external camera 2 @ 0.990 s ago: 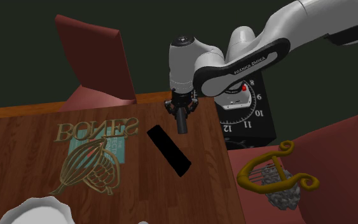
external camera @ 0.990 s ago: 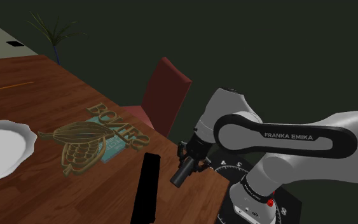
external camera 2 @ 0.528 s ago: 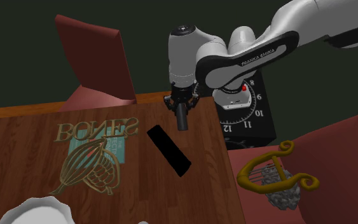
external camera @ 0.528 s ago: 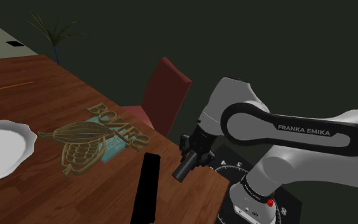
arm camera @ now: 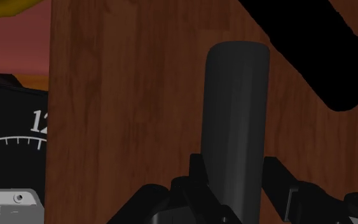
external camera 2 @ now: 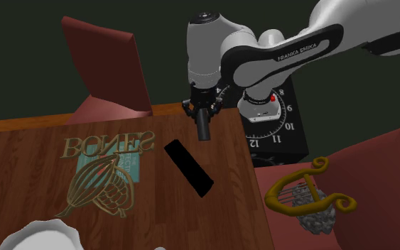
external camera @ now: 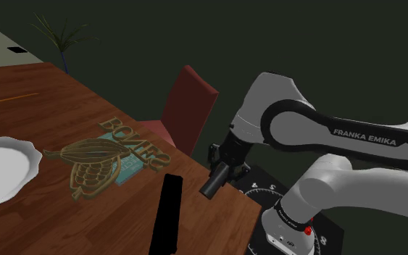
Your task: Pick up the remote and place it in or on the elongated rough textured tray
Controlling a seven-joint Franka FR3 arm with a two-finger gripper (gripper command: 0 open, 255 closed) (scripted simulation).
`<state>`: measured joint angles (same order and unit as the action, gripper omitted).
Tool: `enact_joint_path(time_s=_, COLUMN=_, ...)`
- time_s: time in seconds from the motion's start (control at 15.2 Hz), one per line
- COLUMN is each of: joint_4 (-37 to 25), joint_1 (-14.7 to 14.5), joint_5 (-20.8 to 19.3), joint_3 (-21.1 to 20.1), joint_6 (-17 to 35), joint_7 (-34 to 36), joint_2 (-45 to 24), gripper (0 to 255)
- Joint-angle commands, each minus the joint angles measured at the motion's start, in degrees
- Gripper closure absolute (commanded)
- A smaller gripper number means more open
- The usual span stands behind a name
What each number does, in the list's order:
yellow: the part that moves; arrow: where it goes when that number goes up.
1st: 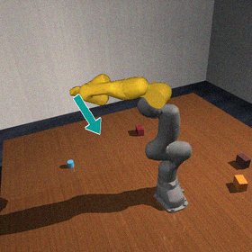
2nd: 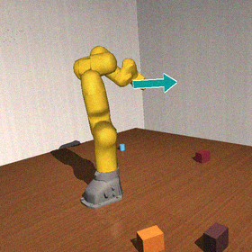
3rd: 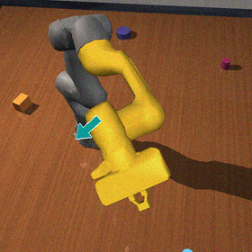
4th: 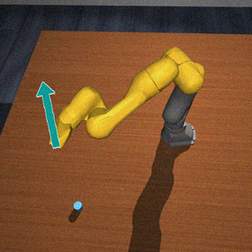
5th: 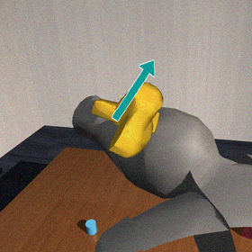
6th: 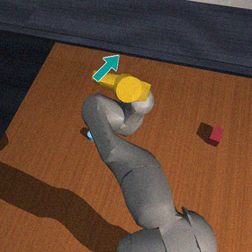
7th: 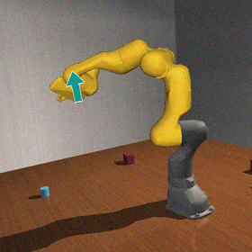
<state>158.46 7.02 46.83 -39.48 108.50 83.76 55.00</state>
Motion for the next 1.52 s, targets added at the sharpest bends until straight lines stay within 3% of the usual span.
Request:
enact_joint_path(time_s=0.0, joint_4=-1.15, joint_1=0.17, joint_5=-1.08, joint_3=1.08, joint_6=-1.69, joint_7=0.52, joint_2=0.58, gripper=255)
enact_joint_path(time_s=0.13, joint_4=-1.89, joint_1=0.3, joint_5=-1.72, joint_3=1.72, joint_6=-2.68, joint_7=0.81, joint_2=0.86, gripper=255)
enact_joint_path(time_s=0.46, joint_4=-9.16, joint_1=2.98, joint_5=1.57, joint_3=-7.46, joint_6=2.69, joint_7=5.62, joint_2=-7.51, gripper=255)
enact_joint_path(time_s=0.73, joint_4=-15.83, joint_1=7.16, joint_5=2.19, joint_3=-15.44, joint_6=6.72, joint_7=9.77, joint_2=-14.17, gripper=255)
enact_joint_path(time_s=0.99, joint_4=-22.81, joint_1=13.19, joint_5=0.94, joint_3=-24.37, joint_6=10.38, joint_7=14.29, joint_2=-20.49, gripper=255)
enact_joint_path(time_s=1.45, joint_4=-20.17, joint_1=15.38, joint_5=2.81, joint_3=-29.46, joint_6=16.19, joint_7=12.86, joint_2=-23.03, gripper=255)
